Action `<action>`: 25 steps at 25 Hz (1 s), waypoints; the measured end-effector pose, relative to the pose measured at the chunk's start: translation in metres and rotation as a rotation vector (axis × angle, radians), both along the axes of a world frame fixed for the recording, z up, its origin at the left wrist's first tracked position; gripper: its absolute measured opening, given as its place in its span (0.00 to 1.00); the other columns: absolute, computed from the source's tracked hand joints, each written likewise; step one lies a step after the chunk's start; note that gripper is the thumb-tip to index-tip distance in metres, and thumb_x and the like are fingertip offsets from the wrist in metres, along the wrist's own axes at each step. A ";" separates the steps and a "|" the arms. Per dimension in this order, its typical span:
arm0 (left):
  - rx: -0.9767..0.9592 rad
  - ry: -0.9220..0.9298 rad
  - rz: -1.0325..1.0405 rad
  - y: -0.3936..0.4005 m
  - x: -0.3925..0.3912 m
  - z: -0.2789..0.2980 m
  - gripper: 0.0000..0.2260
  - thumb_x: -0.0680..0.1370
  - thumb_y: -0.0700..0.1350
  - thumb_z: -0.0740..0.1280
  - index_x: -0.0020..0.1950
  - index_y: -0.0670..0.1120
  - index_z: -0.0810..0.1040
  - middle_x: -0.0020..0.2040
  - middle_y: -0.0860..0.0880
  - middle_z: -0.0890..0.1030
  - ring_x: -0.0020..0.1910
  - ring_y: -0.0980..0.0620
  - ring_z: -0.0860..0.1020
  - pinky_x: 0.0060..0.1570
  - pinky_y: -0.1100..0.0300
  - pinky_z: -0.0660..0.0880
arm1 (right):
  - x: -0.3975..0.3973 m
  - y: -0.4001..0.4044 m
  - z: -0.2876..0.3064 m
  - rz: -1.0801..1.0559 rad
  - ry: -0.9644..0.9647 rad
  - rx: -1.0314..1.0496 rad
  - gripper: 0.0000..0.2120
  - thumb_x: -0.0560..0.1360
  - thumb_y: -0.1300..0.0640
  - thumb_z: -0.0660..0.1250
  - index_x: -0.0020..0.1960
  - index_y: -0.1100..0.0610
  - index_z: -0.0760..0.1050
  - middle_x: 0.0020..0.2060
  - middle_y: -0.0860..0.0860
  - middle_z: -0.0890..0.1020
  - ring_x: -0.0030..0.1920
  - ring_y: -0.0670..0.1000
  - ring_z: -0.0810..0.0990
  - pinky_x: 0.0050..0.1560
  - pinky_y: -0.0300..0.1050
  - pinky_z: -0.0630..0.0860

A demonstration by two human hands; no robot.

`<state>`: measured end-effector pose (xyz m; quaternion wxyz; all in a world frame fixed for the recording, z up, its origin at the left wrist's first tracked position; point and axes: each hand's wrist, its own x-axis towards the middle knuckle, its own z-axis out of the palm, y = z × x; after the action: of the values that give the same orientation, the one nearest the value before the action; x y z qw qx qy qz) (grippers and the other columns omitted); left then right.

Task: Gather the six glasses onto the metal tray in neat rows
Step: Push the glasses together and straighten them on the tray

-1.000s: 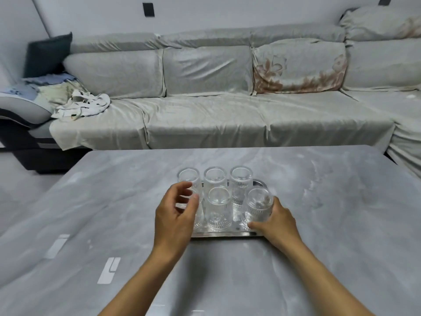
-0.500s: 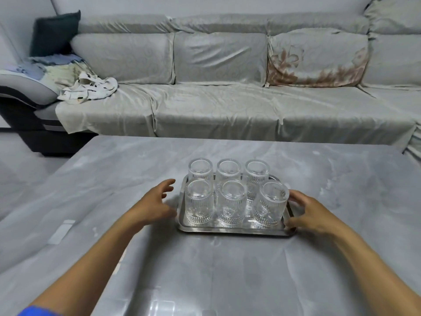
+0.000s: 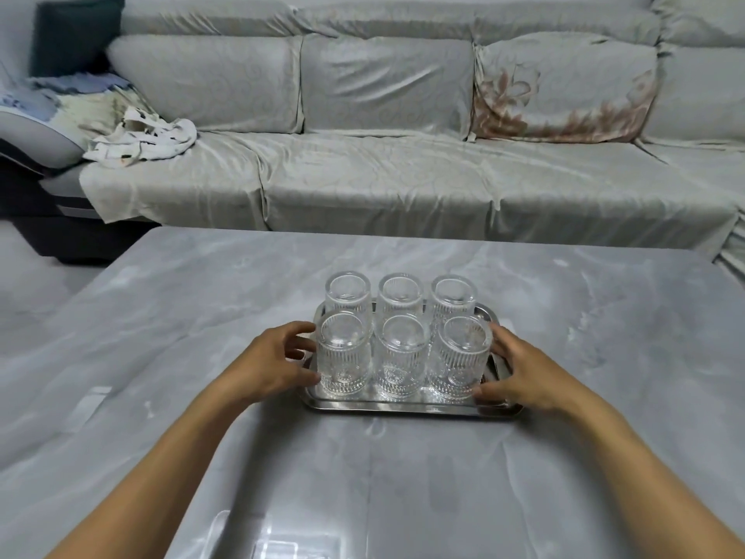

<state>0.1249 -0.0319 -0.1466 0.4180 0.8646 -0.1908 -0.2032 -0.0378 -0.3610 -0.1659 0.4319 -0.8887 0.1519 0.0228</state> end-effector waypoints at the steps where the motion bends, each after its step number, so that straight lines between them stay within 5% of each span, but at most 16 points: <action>1: 0.023 0.004 -0.012 0.001 0.003 0.000 0.41 0.66 0.34 0.78 0.76 0.47 0.67 0.68 0.50 0.78 0.66 0.49 0.75 0.62 0.56 0.74 | 0.000 -0.004 0.001 -0.010 0.008 0.018 0.50 0.62 0.63 0.78 0.77 0.47 0.56 0.72 0.45 0.70 0.71 0.45 0.67 0.70 0.47 0.66; 5: 0.145 0.025 -0.225 -0.008 0.015 -0.001 0.55 0.65 0.35 0.77 0.81 0.53 0.47 0.77 0.58 0.61 0.75 0.57 0.61 0.72 0.61 0.61 | 0.005 -0.007 -0.001 -0.004 -0.001 0.025 0.50 0.64 0.70 0.70 0.78 0.47 0.52 0.77 0.44 0.61 0.74 0.44 0.61 0.68 0.41 0.64; 8: 0.107 0.030 -0.263 -0.014 0.022 -0.004 0.54 0.64 0.33 0.78 0.81 0.53 0.51 0.78 0.53 0.64 0.77 0.53 0.62 0.76 0.55 0.60 | 0.014 -0.008 -0.004 0.029 -0.017 0.051 0.51 0.60 0.64 0.70 0.77 0.43 0.54 0.74 0.42 0.63 0.72 0.46 0.64 0.66 0.40 0.67; 16: 0.013 0.026 -0.218 -0.010 0.019 -0.009 0.49 0.64 0.30 0.79 0.79 0.47 0.59 0.76 0.52 0.68 0.75 0.55 0.65 0.70 0.65 0.60 | 0.015 -0.005 -0.004 0.003 -0.057 0.031 0.47 0.58 0.63 0.69 0.66 0.27 0.58 0.65 0.38 0.70 0.62 0.46 0.71 0.50 0.31 0.70; 20: -0.020 0.034 -0.208 -0.007 0.020 -0.009 0.48 0.63 0.30 0.80 0.78 0.47 0.61 0.74 0.49 0.71 0.74 0.53 0.67 0.74 0.58 0.62 | 0.014 -0.002 0.001 -0.010 -0.051 0.052 0.46 0.58 0.62 0.68 0.59 0.20 0.56 0.58 0.23 0.67 0.61 0.44 0.70 0.48 0.30 0.70; 22: -0.006 0.049 -0.226 -0.008 0.017 -0.011 0.47 0.64 0.30 0.79 0.78 0.47 0.61 0.75 0.50 0.70 0.74 0.53 0.67 0.75 0.58 0.62 | 0.013 0.001 0.002 0.017 -0.051 0.032 0.47 0.62 0.66 0.70 0.63 0.23 0.56 0.59 0.24 0.66 0.62 0.44 0.69 0.51 0.31 0.69; 25: 0.036 0.037 -0.231 -0.005 0.019 0.004 0.44 0.67 0.28 0.75 0.78 0.47 0.60 0.75 0.50 0.68 0.75 0.49 0.66 0.70 0.57 0.66 | 0.011 -0.001 0.013 0.031 -0.025 0.000 0.45 0.66 0.72 0.69 0.73 0.41 0.58 0.69 0.40 0.68 0.68 0.47 0.67 0.61 0.39 0.69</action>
<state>0.1442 -0.0366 -0.1430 0.3799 0.8403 -0.2777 -0.2691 -0.0264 -0.3620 -0.1532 0.4336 -0.8911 0.1329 0.0182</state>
